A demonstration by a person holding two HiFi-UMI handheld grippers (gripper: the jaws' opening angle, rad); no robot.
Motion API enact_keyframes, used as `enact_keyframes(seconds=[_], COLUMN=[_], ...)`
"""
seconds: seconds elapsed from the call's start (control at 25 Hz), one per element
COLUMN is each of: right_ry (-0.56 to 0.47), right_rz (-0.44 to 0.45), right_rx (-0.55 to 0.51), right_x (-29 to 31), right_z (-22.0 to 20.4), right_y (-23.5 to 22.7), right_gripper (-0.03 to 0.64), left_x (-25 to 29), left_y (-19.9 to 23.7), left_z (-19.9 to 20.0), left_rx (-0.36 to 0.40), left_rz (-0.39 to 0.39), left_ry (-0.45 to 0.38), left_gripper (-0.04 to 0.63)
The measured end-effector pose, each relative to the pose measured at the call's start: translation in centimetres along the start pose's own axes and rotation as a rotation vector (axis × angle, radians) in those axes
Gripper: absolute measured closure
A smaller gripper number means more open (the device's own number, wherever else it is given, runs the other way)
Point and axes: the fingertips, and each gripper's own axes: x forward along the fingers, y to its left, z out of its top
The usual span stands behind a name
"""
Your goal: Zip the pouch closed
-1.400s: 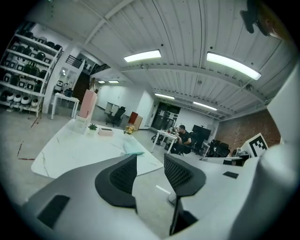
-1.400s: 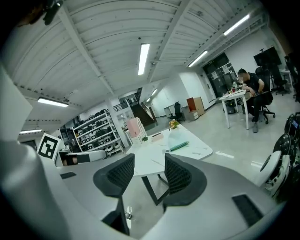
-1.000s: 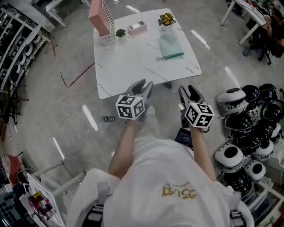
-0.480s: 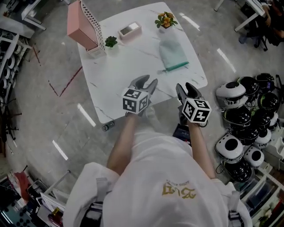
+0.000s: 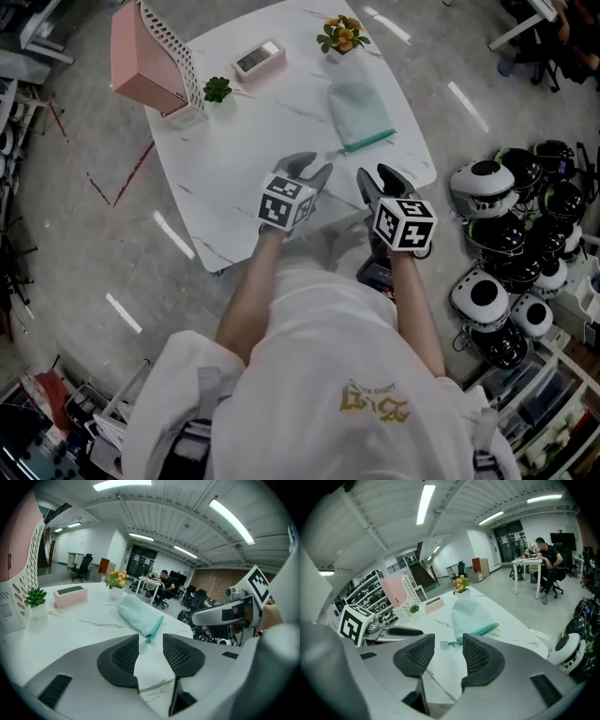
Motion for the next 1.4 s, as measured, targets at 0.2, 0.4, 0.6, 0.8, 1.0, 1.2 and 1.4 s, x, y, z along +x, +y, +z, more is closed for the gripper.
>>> enact_keyframes(seconds=[0.2,0.4,0.6,0.8,1.0,1.2,1.4], right_ry=[0.030,0.060,0.099,0.140,0.182,0.231,0.279], right_rz=[0.012,0.031,0.047,0.061,0.071,0.082,0.087], right_rx=[-0.025,-0.023,-0.034,-0.058,-0.106,-0.169,-0.193], right_x=[1.3,2.2,3.3,4.7,6.1,7.3,8.6], right_z=[0.5,-0.2,-0.9,-2.0,-2.8,-3.8,-5.1], right_y=[-0.6,-1.1,-2.0,-2.6,-2.4,-2.2,-2.0], right_gripper=[0.422,0.422,0.423,0.426,0.433,0.436,0.443], left_x=[1.0,2.3,3.8,4.9,6.1,6.9,7.8], left_y=[0.6,0.6,1.1,1.2,1.2,0.9,1.4], left_z=[0.1,0.0,-0.5,-1.4,-1.6,-2.1,-2.9], left_rx=[0.029,0.047,0.073,0.119,0.154,0.173,0.201], left_rz=[-0.009,-0.007,-0.001,0.004,-0.011,-0.038,-0.041], left_ry=[0.034,0.060,0.100,0.148,0.172,0.199,0.215], left_gripper=[0.417,0.417,0.417,0.419,0.419,0.419,0.425])
